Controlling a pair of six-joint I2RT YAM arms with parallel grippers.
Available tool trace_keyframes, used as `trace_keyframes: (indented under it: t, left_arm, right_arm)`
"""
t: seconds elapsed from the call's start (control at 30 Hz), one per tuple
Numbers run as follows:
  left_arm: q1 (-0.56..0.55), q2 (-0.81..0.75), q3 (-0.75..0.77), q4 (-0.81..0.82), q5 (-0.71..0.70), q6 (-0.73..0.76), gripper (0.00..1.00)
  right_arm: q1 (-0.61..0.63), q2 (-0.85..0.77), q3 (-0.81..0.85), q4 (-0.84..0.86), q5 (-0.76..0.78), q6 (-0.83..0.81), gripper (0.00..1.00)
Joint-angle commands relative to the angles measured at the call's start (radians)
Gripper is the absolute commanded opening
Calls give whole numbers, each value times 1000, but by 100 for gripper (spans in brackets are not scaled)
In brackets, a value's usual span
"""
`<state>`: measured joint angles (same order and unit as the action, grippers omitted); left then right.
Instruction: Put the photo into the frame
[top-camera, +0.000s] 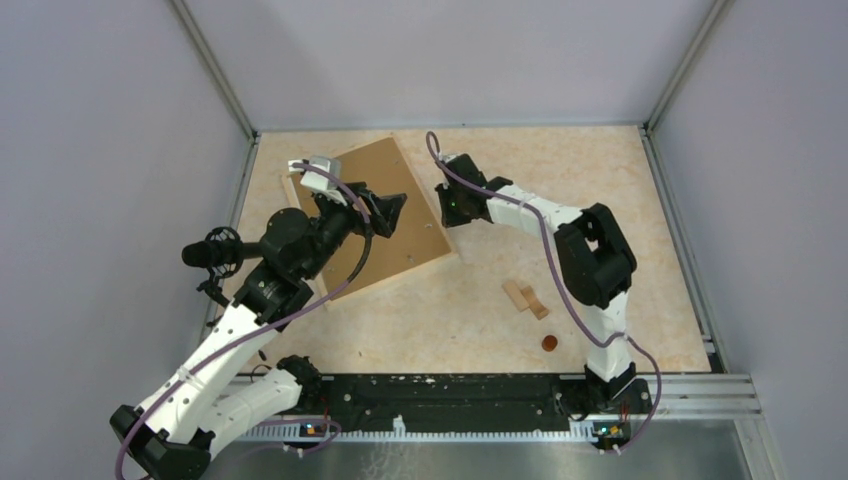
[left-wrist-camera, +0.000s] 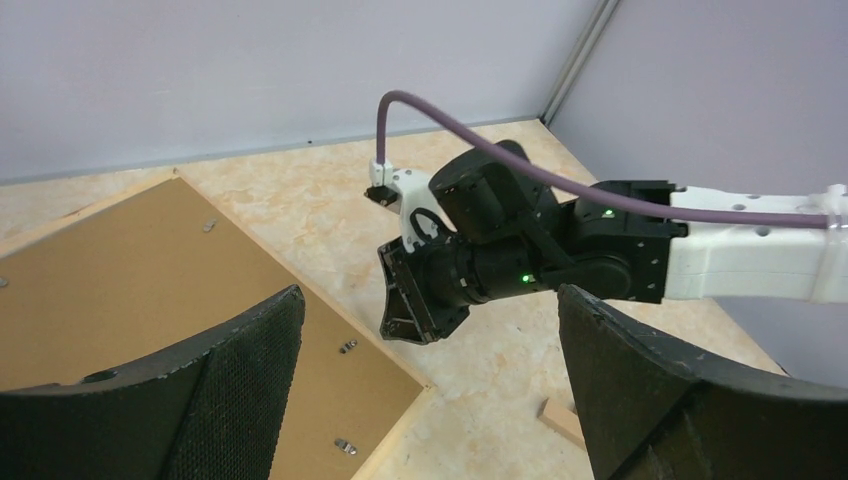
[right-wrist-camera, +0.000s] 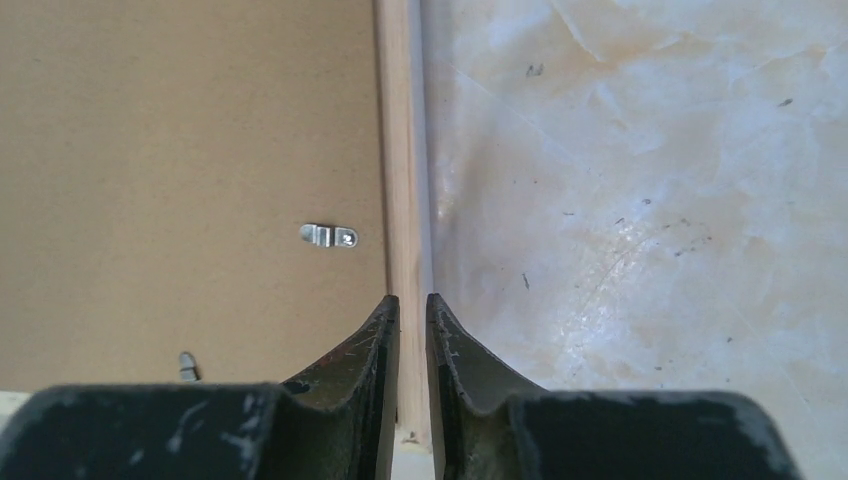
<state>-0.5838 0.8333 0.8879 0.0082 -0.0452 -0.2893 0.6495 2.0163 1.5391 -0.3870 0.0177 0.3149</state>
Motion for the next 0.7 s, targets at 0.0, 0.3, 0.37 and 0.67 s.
trace_keyframes:
  t: [0.0,0.3,0.37,0.67]
  left_arm:
    - [4,-7,-4,56,5,-2,99]
    - [12,6,-3,56,19,-8,99]
    - [14,7,-3,56,22,-10,99]
    - [19,10,-4,57,33,-16,99]
  right_arm:
    - [-14,53,39,34,-12,-14,16]
    - [-4,114,-21,91,-140,-4,34]
    - [-5,121,-29,86,-127,-2,37]
    - [32,255,162,-204,41,-34,53]
